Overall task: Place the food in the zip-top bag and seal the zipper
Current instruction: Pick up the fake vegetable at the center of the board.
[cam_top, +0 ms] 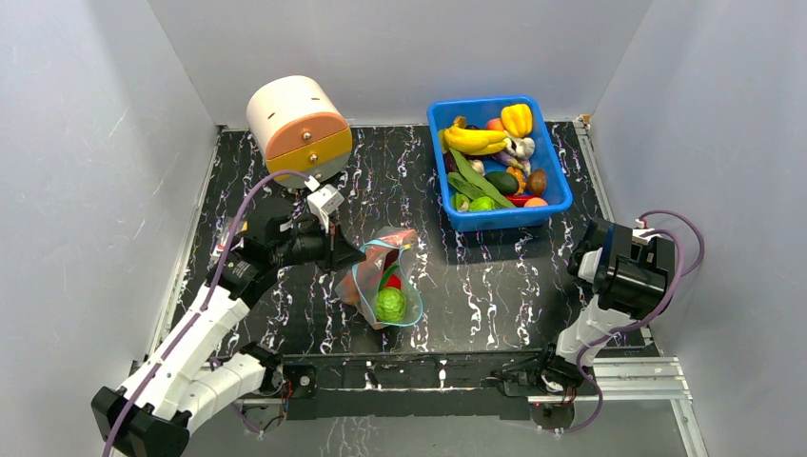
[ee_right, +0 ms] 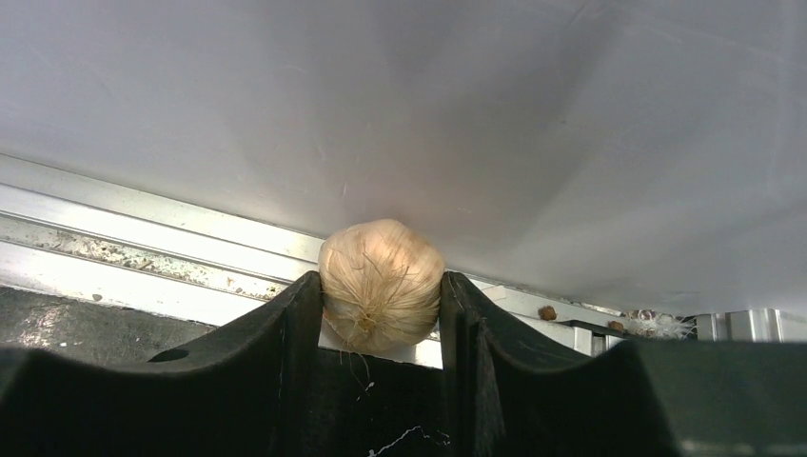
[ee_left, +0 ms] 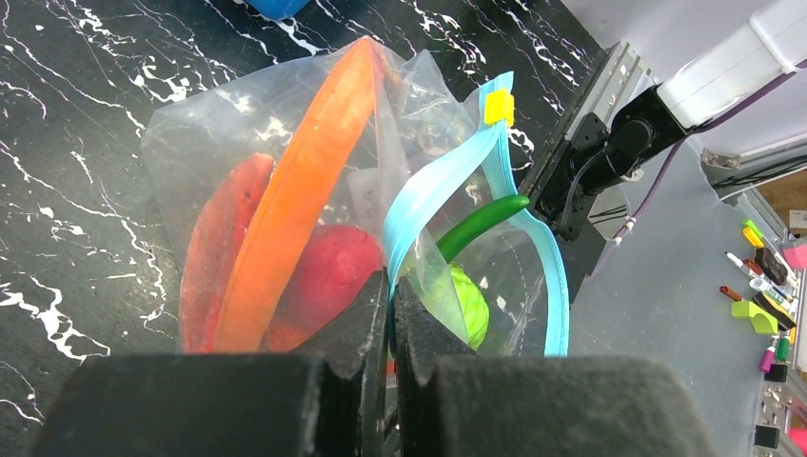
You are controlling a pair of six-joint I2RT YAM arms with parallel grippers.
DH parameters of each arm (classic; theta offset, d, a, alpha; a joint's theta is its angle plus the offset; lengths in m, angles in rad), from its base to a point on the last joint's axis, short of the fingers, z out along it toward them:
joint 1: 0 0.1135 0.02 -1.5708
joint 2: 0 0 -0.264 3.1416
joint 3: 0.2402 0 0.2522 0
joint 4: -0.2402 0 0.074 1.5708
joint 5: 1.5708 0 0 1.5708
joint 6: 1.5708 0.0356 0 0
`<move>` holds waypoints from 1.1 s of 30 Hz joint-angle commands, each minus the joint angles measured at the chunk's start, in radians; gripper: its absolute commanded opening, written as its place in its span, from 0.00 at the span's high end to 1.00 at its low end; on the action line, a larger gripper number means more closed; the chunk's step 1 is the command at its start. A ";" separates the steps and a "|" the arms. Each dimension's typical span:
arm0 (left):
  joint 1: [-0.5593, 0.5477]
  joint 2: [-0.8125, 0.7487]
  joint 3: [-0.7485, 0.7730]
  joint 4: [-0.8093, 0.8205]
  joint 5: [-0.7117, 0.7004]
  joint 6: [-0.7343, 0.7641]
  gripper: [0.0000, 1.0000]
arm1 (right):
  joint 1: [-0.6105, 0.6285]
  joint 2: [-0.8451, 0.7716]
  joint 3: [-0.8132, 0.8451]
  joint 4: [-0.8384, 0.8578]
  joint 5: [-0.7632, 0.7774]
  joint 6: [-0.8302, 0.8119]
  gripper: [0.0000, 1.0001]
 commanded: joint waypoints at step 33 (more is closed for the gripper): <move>-0.003 -0.107 0.023 -0.022 -0.045 -0.013 1.00 | 0.264 -0.247 0.159 -0.159 0.068 -0.113 0.78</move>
